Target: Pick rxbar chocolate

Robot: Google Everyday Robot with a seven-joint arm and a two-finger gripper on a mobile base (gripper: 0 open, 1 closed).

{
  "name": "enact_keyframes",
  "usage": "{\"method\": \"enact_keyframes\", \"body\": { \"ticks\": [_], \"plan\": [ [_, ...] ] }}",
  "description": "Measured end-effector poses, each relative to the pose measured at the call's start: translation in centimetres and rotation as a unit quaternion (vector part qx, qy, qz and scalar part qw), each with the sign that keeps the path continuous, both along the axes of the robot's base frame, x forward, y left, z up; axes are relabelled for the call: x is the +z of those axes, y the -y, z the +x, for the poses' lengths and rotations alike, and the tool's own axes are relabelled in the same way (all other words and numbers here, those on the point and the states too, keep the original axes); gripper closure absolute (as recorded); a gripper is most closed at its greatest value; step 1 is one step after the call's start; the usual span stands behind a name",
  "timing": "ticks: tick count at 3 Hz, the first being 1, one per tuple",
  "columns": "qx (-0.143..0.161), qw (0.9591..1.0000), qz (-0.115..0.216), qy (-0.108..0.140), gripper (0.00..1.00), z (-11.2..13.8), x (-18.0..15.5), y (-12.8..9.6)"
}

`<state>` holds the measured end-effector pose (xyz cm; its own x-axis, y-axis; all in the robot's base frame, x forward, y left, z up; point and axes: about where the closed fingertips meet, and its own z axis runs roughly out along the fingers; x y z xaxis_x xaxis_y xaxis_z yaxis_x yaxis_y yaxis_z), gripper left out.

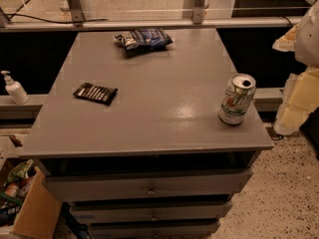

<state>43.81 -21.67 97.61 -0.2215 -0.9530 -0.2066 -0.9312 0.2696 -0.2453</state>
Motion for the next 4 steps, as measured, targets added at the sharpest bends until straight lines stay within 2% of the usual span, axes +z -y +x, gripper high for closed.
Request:
{"method": "enact_keyframes", "body": {
  "ticks": [1, 2, 3, 4],
  "plan": [
    [0.0, 1.0, 0.0, 0.002, 0.0, 0.0, 0.1, 0.0],
    [0.021, 0.9993, 0.031, 0.008, 0.0, 0.8, -0.6, -1.8],
    [0.062, 0.9944, 0.084, 0.014, 0.0, 3.1, -1.5, -5.5],
    [0.089, 0.9868, 0.135, 0.009, 0.0, 5.3, -2.3, -9.1]
  ]
}}
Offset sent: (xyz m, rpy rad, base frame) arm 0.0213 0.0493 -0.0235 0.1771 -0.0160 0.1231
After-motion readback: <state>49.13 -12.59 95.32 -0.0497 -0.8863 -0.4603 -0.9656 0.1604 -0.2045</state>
